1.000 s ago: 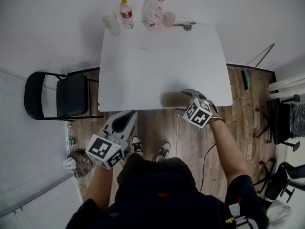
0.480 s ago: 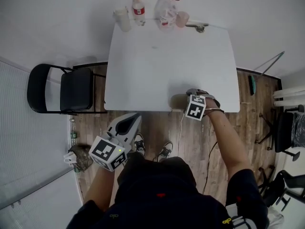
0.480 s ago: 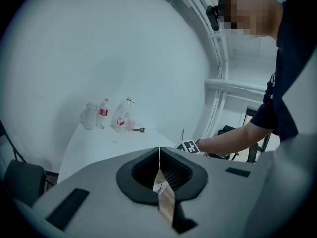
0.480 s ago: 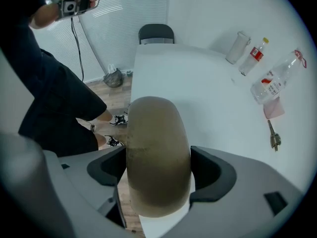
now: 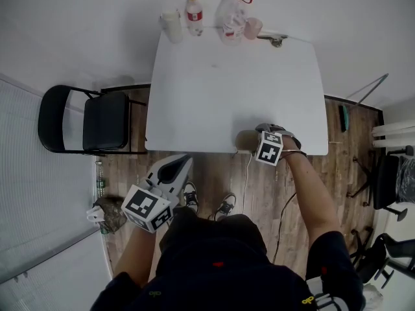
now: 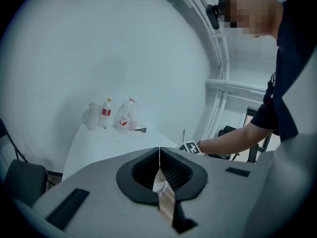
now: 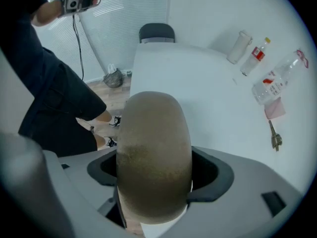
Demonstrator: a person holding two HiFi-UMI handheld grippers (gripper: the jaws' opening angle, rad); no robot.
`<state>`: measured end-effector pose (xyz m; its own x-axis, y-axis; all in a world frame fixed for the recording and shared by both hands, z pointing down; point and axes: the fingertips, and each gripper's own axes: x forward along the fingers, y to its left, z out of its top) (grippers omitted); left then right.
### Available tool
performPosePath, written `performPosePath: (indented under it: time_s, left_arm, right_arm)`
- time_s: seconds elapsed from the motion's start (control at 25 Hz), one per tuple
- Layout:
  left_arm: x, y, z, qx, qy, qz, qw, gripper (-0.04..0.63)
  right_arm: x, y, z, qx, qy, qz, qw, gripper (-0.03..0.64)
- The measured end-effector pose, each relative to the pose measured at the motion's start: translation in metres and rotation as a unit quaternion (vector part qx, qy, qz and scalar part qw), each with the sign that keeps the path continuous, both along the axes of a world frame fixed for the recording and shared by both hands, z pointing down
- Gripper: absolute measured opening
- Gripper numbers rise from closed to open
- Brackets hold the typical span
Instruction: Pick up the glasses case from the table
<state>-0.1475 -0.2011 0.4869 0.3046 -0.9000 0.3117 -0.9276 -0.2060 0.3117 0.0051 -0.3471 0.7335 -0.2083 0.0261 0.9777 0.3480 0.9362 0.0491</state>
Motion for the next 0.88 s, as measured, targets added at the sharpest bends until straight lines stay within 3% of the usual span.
performPosePath:
  time_s: [0.12,0.24,0.48,0.72,0.88]
  left_arm:
    - [0.000,0.002,-0.001,0.006,-0.001,0.005,1.0000,0.021]
    - [0.000,0.002,-0.008,0.014,-0.002,0.009,0.9998,0.021]
    - [0.002,-0.005,-0.033,0.043,-0.010,0.024,0.9987,0.021]
    - [0.022,-0.015,-0.060,0.074,-0.016,0.060,0.9954,0.021]
    - [0.032,-0.017,-0.079,0.095,-0.013,0.080,0.9922,0.021]
  right_arm:
    - [-0.007,0.001,-0.023,-0.015,-0.066,0.070,0.995,0.377]
    - [-0.013,0.002,-0.056,-0.027,-0.145,0.146,0.978,0.377]
    - [-0.021,0.009,-0.128,-0.047,-0.311,0.284,0.906,0.377]
    - [-0.016,0.031,-0.208,-0.046,-0.417,0.322,0.848,0.377]
    - [-0.003,0.041,-0.275,-0.027,-0.495,0.348,0.796,0.377]
